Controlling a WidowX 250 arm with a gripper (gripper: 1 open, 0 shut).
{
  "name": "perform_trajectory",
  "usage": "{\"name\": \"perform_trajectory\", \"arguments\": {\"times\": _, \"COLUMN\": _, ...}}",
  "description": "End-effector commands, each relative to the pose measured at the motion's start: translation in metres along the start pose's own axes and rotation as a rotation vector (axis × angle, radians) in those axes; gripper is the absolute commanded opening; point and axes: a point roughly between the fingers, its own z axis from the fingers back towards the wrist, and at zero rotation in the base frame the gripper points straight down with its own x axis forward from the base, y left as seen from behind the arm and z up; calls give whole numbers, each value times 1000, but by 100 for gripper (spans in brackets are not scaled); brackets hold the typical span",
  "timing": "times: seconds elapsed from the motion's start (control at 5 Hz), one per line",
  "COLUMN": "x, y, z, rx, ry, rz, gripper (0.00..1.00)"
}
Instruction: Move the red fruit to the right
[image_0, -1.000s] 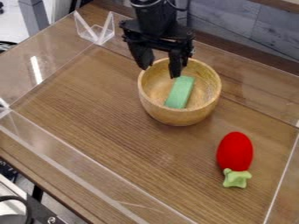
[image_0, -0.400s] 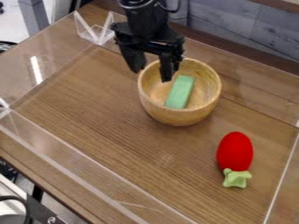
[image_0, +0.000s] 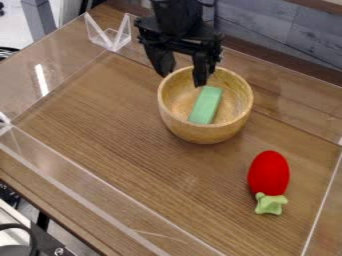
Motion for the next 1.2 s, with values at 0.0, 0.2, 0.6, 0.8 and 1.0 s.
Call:
{"name": "perform_trajectory", "arguments": {"times": 0.0, "x": 1, "y": -1, "z": 6, "rx": 28, "ry": -53, "rz": 83, "gripper": 100}}
{"name": "perform_trajectory", "arguments": {"times": 0.2, "x": 6, "y": -6, "z": 5, "rx": 31, "ry": -58, "rz": 87, "gripper": 100}}
{"name": "perform_trajectory", "arguments": {"times": 0.6, "x": 12, "y": -7, "z": -1, "rx": 63, "ry": -57, "rz": 135, "gripper": 100}}
{"name": "perform_trajectory", "arguments": {"times": 0.8, "x": 12, "y": -6, "z": -4, "rx": 82, "ry": -51, "rz": 172, "gripper": 100}}
{"name": "perform_trajectory", "arguments": {"times": 1.0, "x": 14, "y": -14, "z": -5, "rx": 75, "ry": -30, "rz": 158, "gripper": 100}}
